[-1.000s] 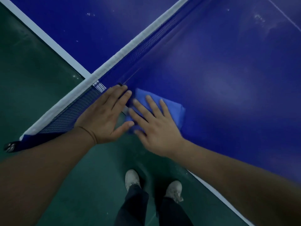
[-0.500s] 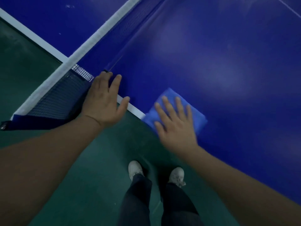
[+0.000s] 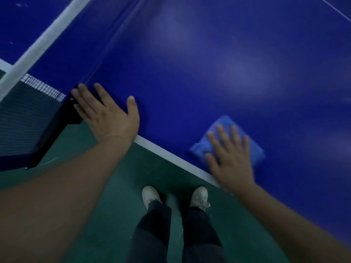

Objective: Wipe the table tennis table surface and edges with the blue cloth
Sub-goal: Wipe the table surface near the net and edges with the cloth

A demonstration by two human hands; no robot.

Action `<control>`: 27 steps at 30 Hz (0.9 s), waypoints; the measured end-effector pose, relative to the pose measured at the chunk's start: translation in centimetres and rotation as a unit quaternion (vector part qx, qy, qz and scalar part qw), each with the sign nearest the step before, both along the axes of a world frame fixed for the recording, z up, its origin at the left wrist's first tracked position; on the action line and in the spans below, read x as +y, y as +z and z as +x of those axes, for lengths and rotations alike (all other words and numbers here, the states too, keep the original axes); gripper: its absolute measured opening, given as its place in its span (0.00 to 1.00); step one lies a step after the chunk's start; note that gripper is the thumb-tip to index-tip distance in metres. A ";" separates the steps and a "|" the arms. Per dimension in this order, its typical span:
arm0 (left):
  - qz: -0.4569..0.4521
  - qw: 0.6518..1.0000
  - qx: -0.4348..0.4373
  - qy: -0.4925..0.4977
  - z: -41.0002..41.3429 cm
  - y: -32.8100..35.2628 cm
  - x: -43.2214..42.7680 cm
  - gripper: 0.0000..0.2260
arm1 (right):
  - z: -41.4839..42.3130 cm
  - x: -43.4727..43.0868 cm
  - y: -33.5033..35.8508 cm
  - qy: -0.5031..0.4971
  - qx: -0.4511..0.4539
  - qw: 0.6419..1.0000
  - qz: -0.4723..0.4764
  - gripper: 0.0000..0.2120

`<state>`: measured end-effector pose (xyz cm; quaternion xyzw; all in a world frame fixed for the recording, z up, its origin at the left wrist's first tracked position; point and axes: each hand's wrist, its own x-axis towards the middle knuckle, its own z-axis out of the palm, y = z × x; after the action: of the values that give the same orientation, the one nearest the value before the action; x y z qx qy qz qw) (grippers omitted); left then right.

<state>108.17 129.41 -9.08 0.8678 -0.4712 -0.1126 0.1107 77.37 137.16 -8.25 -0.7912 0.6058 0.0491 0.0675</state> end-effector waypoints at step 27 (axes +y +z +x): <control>-0.049 0.905 0.046 -0.420 -17.8 3.1 1.2 0.30 | -9.2 2.6 1.0 -0.224 -0.058 0.972 -0.041 0.25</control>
<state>90.35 130.56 -6.00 0.5766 -0.7917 -0.1648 0.1168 68.17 139.75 -7.22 -0.6392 0.7639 -0.0384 0.0793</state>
